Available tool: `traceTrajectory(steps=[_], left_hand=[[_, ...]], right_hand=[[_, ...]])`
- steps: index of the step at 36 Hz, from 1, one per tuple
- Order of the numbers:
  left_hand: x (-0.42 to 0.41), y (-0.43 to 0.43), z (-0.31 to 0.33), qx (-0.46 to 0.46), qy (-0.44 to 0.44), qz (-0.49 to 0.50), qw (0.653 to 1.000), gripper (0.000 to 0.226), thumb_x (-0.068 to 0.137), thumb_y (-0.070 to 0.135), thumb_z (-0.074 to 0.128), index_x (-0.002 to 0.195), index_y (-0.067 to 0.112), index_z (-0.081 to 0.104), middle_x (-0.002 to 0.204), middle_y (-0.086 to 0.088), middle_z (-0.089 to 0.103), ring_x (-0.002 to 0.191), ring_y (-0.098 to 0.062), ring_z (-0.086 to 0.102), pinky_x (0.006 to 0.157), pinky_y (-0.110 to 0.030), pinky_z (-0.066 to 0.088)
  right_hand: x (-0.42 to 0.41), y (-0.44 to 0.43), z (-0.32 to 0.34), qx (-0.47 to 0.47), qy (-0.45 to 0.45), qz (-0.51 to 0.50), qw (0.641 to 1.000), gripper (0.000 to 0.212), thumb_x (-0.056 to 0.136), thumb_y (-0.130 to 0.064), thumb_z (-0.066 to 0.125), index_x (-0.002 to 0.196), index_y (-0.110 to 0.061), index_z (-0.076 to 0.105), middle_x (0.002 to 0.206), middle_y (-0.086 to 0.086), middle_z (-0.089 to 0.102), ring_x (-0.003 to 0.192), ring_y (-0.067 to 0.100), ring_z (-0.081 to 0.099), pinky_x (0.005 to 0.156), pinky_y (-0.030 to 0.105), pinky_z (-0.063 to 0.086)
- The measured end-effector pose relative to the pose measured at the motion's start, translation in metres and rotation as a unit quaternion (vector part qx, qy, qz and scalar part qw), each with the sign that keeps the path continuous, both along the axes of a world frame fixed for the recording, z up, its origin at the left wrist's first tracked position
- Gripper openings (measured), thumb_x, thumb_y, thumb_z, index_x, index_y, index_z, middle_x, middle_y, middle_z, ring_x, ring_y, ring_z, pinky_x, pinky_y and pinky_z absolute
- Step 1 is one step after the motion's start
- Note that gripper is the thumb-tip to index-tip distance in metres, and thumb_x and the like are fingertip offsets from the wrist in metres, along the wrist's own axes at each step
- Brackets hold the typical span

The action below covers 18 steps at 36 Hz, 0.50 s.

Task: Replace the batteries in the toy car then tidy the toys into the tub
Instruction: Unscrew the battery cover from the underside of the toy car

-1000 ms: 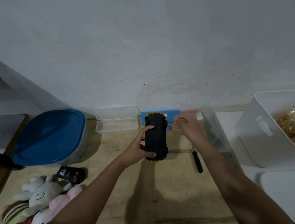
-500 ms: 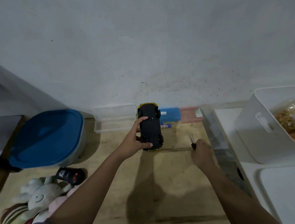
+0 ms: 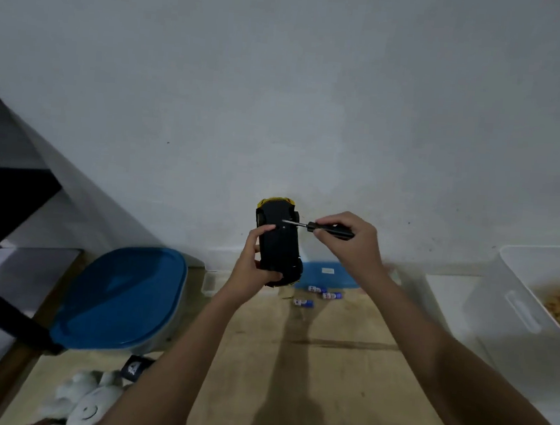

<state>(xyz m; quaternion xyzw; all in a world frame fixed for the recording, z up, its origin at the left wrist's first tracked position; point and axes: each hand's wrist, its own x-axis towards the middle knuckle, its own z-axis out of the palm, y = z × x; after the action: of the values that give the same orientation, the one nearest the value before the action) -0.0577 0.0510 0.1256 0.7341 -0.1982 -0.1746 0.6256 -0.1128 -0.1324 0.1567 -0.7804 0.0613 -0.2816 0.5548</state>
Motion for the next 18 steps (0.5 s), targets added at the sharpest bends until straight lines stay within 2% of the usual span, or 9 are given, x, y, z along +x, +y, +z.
traceTrajectory(steps=[4, 10, 14, 16, 18], left_hand=[[0.007, 0.004, 0.003, 0.0, -0.009, 0.014, 1.0, 0.078, 0.071, -0.018, 0.064, 0.126, 0.029, 0.035, 0.114, -0.004, 0.047, 0.096, -0.011, 0.053, 0.054, -0.018, 0.052], [0.013, 0.006, 0.003, 0.004, -0.016, 0.026, 1.0, 0.078, 0.072, -0.017, 0.065, 0.123, 0.034, 0.035, 0.117, -0.004, 0.045, 0.098, -0.017, 0.053, 0.054, -0.017, 0.052], [0.013, 0.004, 0.0, 0.003, -0.015, 0.032, 0.999, 0.078, 0.072, -0.017, 0.065, 0.123, 0.034, 0.035, 0.119, -0.005, 0.044, 0.103, -0.024, 0.051, 0.054, -0.016, 0.052], [0.012, 0.003, -0.001, 0.006, -0.017, 0.034, 0.999, 0.078, 0.072, -0.017, 0.065, 0.125, 0.032, 0.035, 0.118, -0.004, 0.043, 0.099, -0.017, 0.053, 0.054, -0.016, 0.052], [0.012, 0.001, -0.003, 0.014, -0.029, 0.037, 0.999, 0.078, 0.072, -0.017, 0.066, 0.127, 0.029, 0.035, 0.117, -0.002, 0.042, 0.095, -0.01, 0.052, 0.055, -0.015, 0.052]], right_hand=[[0.012, 0.008, 0.001, -0.036, 0.005, -0.005, 0.999, 0.013, 0.074, 0.0, 0.073, 0.084, -0.008, 0.072, 0.081, 0.001, 0.065, 0.075, 0.001, 0.063, 0.073, 0.011, 0.051], [0.018, 0.011, 0.001, -0.034, 0.025, -0.012, 0.999, 0.012, 0.074, 0.0, 0.072, 0.084, -0.008, 0.072, 0.085, 0.006, 0.067, 0.081, 0.012, 0.065, 0.075, 0.015, 0.052], [0.017, 0.01, 0.0, -0.032, 0.037, -0.019, 0.999, 0.013, 0.074, -0.001, 0.072, 0.084, -0.009, 0.072, 0.084, 0.004, 0.067, 0.076, 0.002, 0.062, 0.073, 0.01, 0.05], [0.016, 0.01, 0.0, -0.029, 0.043, -0.023, 0.998, 0.013, 0.074, -0.001, 0.072, 0.084, -0.009, 0.072, 0.084, 0.003, 0.067, 0.074, -0.002, 0.061, 0.071, 0.009, 0.049], [0.015, 0.01, 0.001, -0.03, 0.047, -0.024, 0.998, 0.013, 0.075, -0.001, 0.071, 0.084, -0.01, 0.071, 0.085, 0.005, 0.067, 0.076, 0.002, 0.061, 0.071, 0.008, 0.049]])
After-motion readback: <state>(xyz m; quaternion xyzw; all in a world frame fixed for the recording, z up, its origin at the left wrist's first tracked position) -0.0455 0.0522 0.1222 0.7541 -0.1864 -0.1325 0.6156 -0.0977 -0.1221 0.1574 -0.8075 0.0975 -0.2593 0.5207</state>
